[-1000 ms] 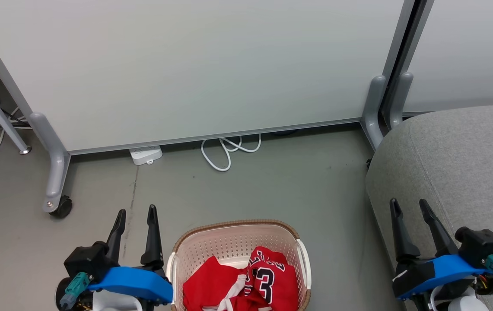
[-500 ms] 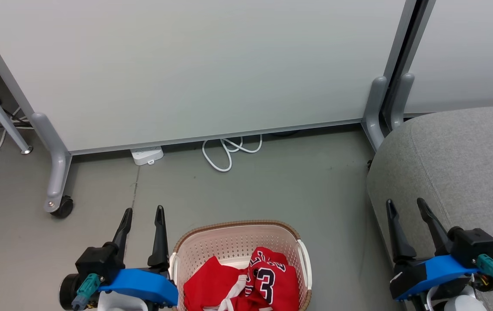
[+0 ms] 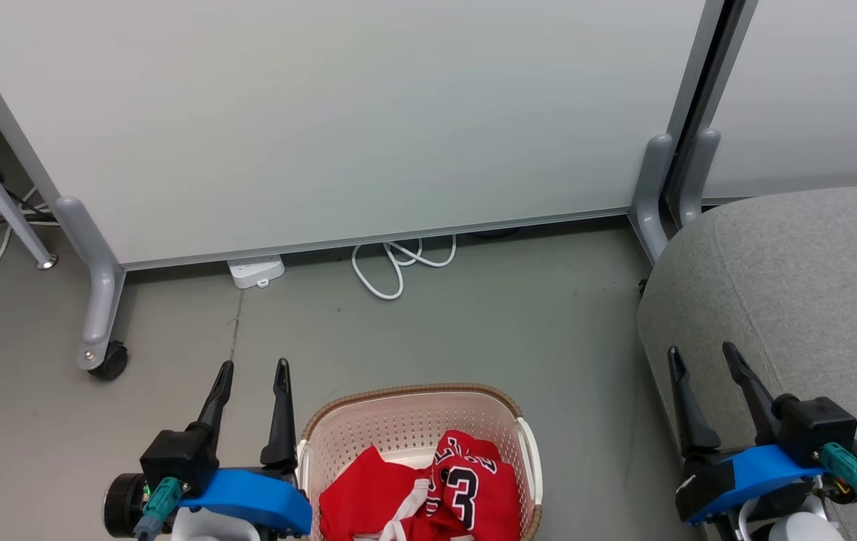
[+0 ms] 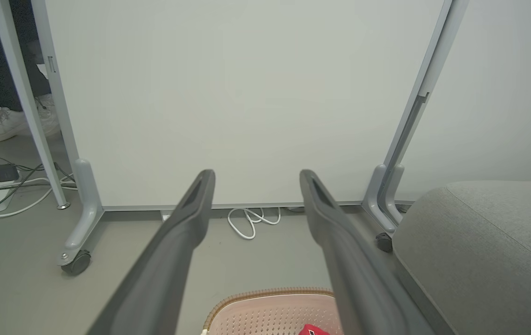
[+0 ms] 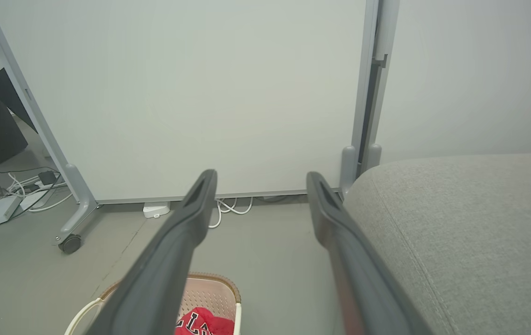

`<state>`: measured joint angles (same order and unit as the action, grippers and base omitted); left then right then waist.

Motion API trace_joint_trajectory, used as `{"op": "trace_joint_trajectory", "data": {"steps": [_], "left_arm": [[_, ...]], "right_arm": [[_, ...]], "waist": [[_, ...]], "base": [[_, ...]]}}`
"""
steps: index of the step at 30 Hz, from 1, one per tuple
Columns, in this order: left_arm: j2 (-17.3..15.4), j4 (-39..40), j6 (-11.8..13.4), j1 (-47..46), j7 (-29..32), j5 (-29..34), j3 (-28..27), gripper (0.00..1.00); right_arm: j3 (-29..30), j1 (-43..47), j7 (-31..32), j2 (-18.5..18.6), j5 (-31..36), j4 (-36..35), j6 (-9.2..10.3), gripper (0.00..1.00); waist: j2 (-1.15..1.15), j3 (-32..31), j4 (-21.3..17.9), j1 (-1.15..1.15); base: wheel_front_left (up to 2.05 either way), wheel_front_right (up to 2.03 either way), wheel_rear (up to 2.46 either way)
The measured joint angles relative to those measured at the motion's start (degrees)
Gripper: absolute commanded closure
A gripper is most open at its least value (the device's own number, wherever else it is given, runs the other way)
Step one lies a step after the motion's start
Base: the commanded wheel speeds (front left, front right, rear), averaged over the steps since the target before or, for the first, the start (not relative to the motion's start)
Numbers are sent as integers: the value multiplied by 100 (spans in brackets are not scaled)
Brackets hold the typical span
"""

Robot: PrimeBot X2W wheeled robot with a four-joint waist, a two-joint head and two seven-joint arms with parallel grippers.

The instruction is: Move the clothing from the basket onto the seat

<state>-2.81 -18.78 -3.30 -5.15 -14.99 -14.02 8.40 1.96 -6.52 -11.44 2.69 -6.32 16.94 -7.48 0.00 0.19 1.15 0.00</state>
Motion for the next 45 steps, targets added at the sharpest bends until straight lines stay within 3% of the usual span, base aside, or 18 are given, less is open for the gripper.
{"op": "trace_joint_trajectory", "data": {"steps": [14,19,27,34,45], "left_arm": [[-9,-178,-78,-41,-3,-2,32,0],[-188,-537,-183,-414,-8,181,181,0],[-539,-1400,-325,-1298,234,404,547,0],[-1023,-2228,-391,-2115,971,504,1134,0],[-1798,-2781,-412,-3133,1664,31,2364,0]], "right_arm": [[-136,-95,-3,1,-68,-38,0,0],[-335,-367,10,2,-111,-255,0,0],[-721,-1030,-1,9,-122,-713,0,0],[-1078,-1729,-78,10,-192,-894,0,0],[-1381,-2297,-268,15,-489,-1005,0,0]], "waist": [[0,114,-88,0],[0,426,-235,0],[0,1319,-557,0],[-1,2296,-937,1],[-1,3769,-1594,1]], "base": [[0,0,0],[0,0,0],[0,0,0],[0,0,0],[0,0,0]]}}
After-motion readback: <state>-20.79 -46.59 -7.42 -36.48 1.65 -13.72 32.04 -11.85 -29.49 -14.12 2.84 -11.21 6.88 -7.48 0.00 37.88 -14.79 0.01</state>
